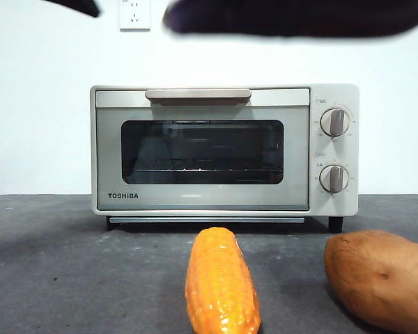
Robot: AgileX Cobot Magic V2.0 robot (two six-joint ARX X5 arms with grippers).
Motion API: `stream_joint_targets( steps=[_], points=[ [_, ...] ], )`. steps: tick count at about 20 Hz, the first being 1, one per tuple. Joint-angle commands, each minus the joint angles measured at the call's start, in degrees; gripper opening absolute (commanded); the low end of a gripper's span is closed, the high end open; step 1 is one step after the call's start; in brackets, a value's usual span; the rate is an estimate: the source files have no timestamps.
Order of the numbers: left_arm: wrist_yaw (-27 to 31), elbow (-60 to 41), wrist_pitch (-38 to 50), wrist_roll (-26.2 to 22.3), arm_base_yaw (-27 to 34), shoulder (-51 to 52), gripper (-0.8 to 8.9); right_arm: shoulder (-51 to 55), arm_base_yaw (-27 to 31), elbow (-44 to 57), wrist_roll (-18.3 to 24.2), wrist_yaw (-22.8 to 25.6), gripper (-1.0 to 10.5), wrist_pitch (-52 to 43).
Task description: Take the eggplant from the table,put the eggplant in the oven
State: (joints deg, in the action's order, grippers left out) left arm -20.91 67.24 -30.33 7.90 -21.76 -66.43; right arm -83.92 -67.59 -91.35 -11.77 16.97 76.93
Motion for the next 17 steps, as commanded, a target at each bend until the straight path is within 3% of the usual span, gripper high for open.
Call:
stream_joint_targets(
  steps=[1,4,10,17],
  points=[
    [-0.1,4.9,-0.2,-2.8,-2.8,-4.9,0.06,5.2,-0.8,-0.5,0.5,1.3,1.5,4.1],
    [0.5,9.5,-0.7,-4.3,-6.3,-11.0,0.06,13.3,-0.9,-0.3,0.5,1.3,1.5,4.1],
    [9.0,16.1,-1.0,-8.2,-10.8,-21.3,0.06,26.2,-0.8,-0.3,-1.0,1.1,1.5,4.1],
    [11.1,18.7,-2.3,-10.1,-11.6,-28.4,0.06,31.3,-0.9,-0.3,-2.9,1.1,1.5,4.1]
  ],
)
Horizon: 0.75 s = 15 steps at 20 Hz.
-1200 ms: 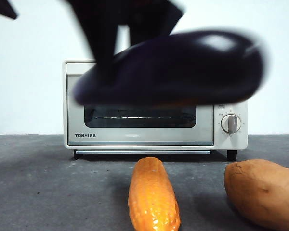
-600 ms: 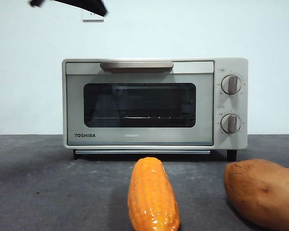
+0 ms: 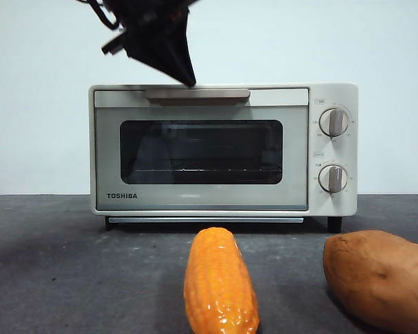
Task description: Take the eggplant from the table,put the eggplant in the oven
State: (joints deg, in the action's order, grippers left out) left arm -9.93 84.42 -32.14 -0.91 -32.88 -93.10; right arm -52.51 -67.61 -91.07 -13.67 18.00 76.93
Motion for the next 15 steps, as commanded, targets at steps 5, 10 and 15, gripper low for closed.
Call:
stream_joint_targets(
  steps=[5,10,15],
  points=[
    [0.1,1.5,-5.3,-3.0,-0.9,-2.6,0.06,0.3,-0.8,-0.3,-1.0,0.0,1.5,4.1],
    [-0.2,1.6,-12.2,-3.0,-2.4,-2.3,0.06,0.2,-0.8,0.0,-0.6,0.0,1.5,4.1],
    [-0.6,3.0,-24.0,-3.1,-5.0,-2.1,0.06,0.0,-0.8,0.0,-0.4,0.1,1.5,4.1]
  ],
)
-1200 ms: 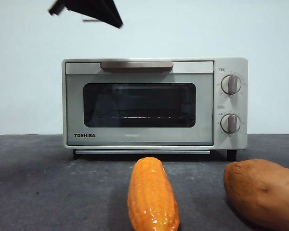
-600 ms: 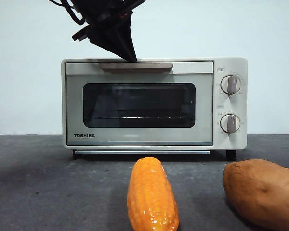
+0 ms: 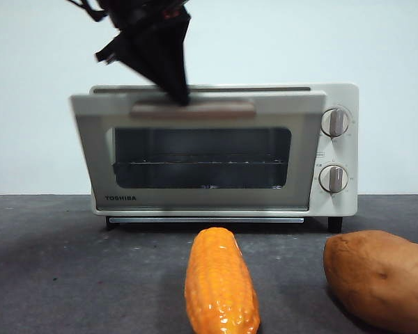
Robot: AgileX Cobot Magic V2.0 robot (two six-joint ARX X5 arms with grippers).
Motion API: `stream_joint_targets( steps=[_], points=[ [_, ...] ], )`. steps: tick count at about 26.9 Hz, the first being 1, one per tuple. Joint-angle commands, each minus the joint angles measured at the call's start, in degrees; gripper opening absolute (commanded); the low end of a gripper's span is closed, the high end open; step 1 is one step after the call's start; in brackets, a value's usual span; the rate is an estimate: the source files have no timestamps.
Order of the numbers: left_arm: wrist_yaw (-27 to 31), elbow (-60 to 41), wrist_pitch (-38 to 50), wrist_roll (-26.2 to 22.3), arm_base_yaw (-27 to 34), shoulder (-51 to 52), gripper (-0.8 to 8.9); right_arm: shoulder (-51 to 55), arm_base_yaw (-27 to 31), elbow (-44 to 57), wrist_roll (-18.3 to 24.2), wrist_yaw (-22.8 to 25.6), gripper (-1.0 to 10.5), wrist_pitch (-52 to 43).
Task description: Take the eggplant from the table,put the eggplant in the oven
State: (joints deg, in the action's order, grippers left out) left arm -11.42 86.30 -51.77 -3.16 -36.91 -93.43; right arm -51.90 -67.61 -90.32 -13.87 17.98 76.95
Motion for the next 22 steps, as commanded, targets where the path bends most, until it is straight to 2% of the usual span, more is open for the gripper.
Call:
stream_joint_targets(
  steps=[1,5,10,13,17,22],
  points=[
    [0.9,1.4,-6.3,-1.1,-1.6,-1.6,0.06,-1.0,-0.8,-0.7,0.0,0.1,1.5,4.1],
    [0.9,1.4,-10.0,-1.3,-3.9,0.8,0.06,-1.4,-0.8,-0.7,1.2,0.2,1.5,4.1],
    [1.1,1.4,-9.1,-1.3,-5.2,5.8,0.06,-3.7,-0.8,-0.7,2.4,0.2,1.5,4.1],
    [3.9,1.1,-8.1,-0.5,-5.0,9.0,0.06,-5.6,-0.8,-0.7,3.8,0.3,1.5,4.1],
    [9.4,-2.5,-4.9,0.9,-3.1,14.2,0.06,-9.4,-0.8,-0.7,4.3,1.3,1.5,4.1],
    [11.4,-11.3,1.3,3.1,1.0,21.4,0.06,-14.0,-0.8,-0.7,6.0,5.5,1.5,3.8]
  ],
)
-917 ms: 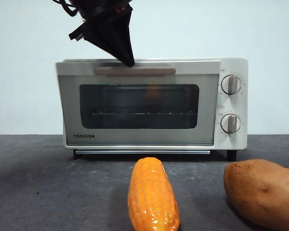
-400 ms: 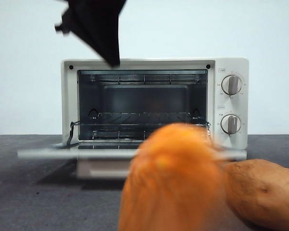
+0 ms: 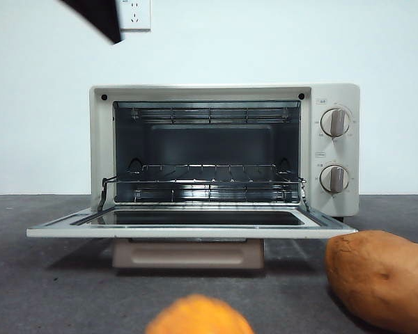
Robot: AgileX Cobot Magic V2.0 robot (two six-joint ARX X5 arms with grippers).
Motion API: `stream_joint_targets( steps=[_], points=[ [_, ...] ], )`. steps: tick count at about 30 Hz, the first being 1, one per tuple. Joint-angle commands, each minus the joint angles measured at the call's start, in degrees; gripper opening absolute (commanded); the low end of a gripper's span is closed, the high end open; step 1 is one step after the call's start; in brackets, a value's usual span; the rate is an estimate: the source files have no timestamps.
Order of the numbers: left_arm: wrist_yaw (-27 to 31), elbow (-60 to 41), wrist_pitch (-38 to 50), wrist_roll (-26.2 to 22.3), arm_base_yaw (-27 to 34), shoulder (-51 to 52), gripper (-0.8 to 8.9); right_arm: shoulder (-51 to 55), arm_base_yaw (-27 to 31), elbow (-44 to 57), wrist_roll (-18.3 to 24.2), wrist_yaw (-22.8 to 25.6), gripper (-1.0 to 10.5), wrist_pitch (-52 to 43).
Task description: Take the eggplant from the table,put the eggplant in the oven
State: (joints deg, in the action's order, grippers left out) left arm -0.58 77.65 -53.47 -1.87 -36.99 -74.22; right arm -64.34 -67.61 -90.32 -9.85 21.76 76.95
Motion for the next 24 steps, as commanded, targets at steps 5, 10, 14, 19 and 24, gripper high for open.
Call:
stream_joint_targets(
  steps=[5,10,14,19,24],
  points=[
    [0.7,-14.5,13.2,6.3,6.6,11.3,0.06,-6.8,-0.2,-0.7,7.0,4.7,1.5,-0.3],
    [0.7,-24.8,19.5,9.1,11.1,19.0,0.06,-12.3,2.3,-0.7,13.0,5.5,1.5,-4.5],
    [0.6,-30.8,21.9,10.3,14.5,23.3,0.06,-16.4,4.9,-0.7,16.2,5.5,1.5,-8.0],
    [-1.1,-36.9,26.1,12.3,18.8,26.3,0.06,-22.0,8.2,-0.7,22.5,5.3,1.5,-13.3],
    [-6.4,-40.2,28.3,13.6,22.6,26.4,0.06,-28.0,11.2,-0.7,28.3,5.2,1.5,-19.5]
  ],
)
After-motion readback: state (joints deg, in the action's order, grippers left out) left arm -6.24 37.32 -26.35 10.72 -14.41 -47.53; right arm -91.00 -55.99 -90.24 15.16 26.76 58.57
